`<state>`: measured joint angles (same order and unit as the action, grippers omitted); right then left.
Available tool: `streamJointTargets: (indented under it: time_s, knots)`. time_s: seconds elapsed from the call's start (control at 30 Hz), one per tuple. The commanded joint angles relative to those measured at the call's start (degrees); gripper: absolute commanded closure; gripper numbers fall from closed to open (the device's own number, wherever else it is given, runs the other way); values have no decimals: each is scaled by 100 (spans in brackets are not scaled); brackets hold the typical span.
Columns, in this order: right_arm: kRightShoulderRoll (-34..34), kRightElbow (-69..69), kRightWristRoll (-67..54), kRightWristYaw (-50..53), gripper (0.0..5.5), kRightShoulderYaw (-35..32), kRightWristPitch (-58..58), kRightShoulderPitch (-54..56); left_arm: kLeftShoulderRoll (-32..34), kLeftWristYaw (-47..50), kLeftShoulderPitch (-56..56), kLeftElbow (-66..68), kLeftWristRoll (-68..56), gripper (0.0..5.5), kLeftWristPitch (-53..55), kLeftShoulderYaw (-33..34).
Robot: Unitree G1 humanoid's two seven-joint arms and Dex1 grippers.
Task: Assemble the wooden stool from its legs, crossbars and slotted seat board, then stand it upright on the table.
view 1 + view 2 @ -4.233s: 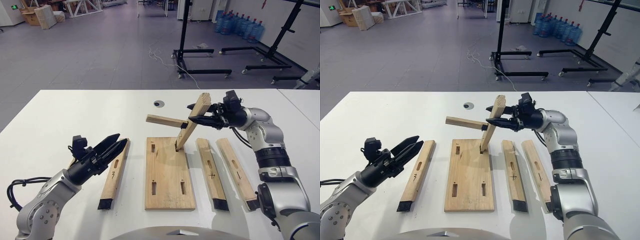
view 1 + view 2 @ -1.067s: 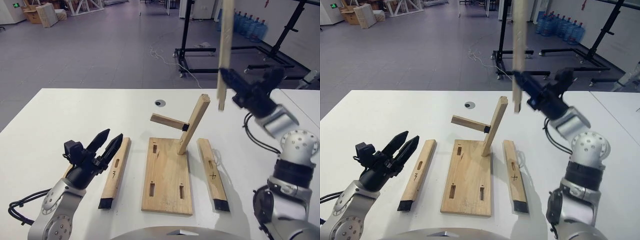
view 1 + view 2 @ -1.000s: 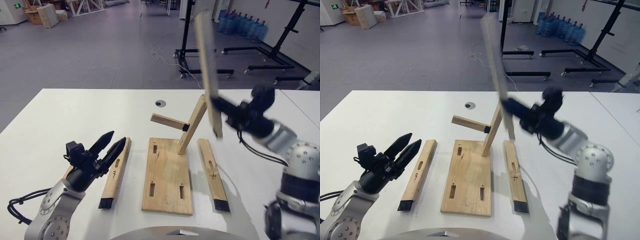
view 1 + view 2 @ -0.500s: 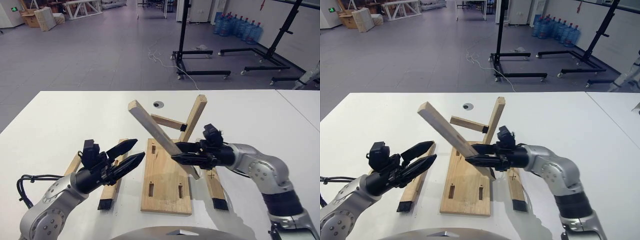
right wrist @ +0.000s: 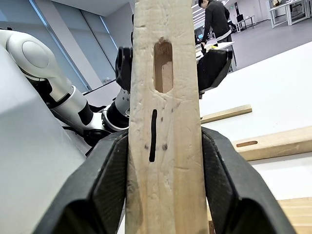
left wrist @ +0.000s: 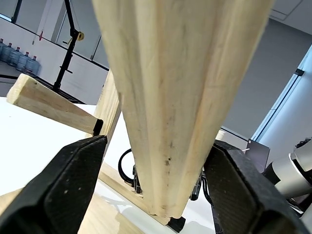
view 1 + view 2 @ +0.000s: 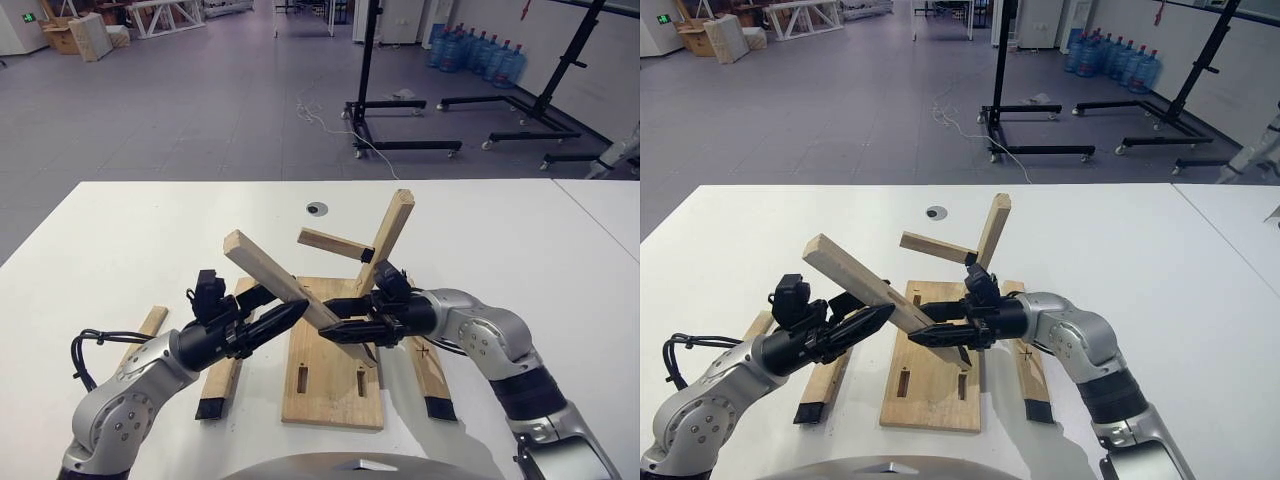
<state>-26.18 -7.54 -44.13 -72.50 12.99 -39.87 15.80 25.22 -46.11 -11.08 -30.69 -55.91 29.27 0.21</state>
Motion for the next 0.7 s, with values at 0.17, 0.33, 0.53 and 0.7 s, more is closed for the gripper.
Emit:
streamJointTargets:
  time_s: [0.17, 0.33, 0.53, 0.7]
  knots:
    - [-35, 470, 427, -245, 349, 190, 151, 245, -271, -69, 127, 386, 396, 321, -229, -205]
    - [-49, 641, 603, -337, 349, 186, 339, 182, -414, -123, 60, 346, 302, 344, -281, -124]
    - [17, 777, 759, -284, 349, 112, 593, 176, -466, -305, -88, 238, 156, 346, -250, -118]
    - [54, 756, 647, -310, 349, -20, 627, 151, -400, -375, -137, 260, 271, 346, -267, -101]
